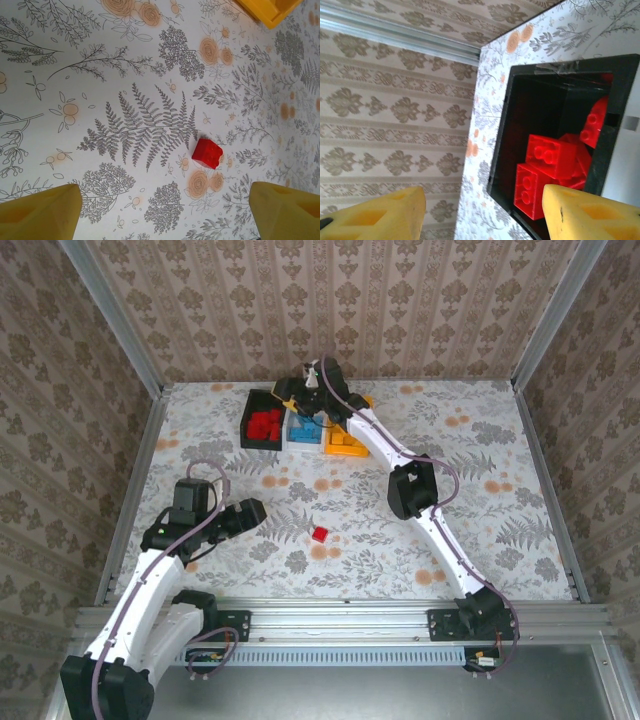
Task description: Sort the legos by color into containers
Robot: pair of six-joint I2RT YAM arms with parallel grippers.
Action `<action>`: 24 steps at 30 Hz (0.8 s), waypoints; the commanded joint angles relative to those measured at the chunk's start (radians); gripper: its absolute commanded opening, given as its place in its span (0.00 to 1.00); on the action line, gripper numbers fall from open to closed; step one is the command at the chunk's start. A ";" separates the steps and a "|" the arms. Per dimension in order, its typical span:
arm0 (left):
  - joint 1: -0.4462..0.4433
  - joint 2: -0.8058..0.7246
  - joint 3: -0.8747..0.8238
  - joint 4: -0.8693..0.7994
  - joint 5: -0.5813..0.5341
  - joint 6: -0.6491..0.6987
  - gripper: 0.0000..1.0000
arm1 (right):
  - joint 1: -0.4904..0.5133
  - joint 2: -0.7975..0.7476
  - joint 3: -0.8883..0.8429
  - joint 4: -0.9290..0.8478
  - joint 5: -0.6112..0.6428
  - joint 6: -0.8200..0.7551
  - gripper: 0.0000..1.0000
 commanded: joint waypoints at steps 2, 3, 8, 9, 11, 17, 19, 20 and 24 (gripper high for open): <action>0.003 0.005 -0.004 -0.008 0.032 0.029 0.88 | 0.005 -0.201 -0.074 -0.125 -0.055 -0.160 0.65; -0.003 0.007 0.004 -0.011 0.032 0.033 0.89 | 0.005 -0.250 -0.134 -0.138 -0.059 -0.194 0.65; -0.062 0.017 0.042 -0.031 -0.005 0.056 0.90 | 0.004 -0.512 -0.440 -0.229 -0.052 -0.357 0.67; -0.079 0.021 0.047 -0.029 -0.015 0.058 0.90 | 0.004 -0.551 -0.483 -0.259 -0.049 -0.387 0.67; -0.123 0.039 0.059 -0.027 -0.040 0.061 0.90 | 0.002 -0.646 -0.582 -0.350 -0.021 -0.447 0.67; -0.290 0.110 0.106 -0.020 -0.139 0.071 0.92 | -0.013 -0.917 -0.897 -0.489 0.054 -0.525 0.68; -0.335 0.134 0.119 -0.021 -0.170 0.077 0.94 | -0.019 -0.995 -0.987 -0.523 0.085 -0.537 0.68; -0.358 0.145 0.125 -0.021 -0.184 0.082 0.98 | -0.022 -1.034 -1.029 -0.545 0.104 -0.542 0.68; -0.443 0.195 0.144 -0.012 -0.236 0.095 1.00 | -0.026 -1.156 -1.188 -0.613 0.183 -0.582 0.69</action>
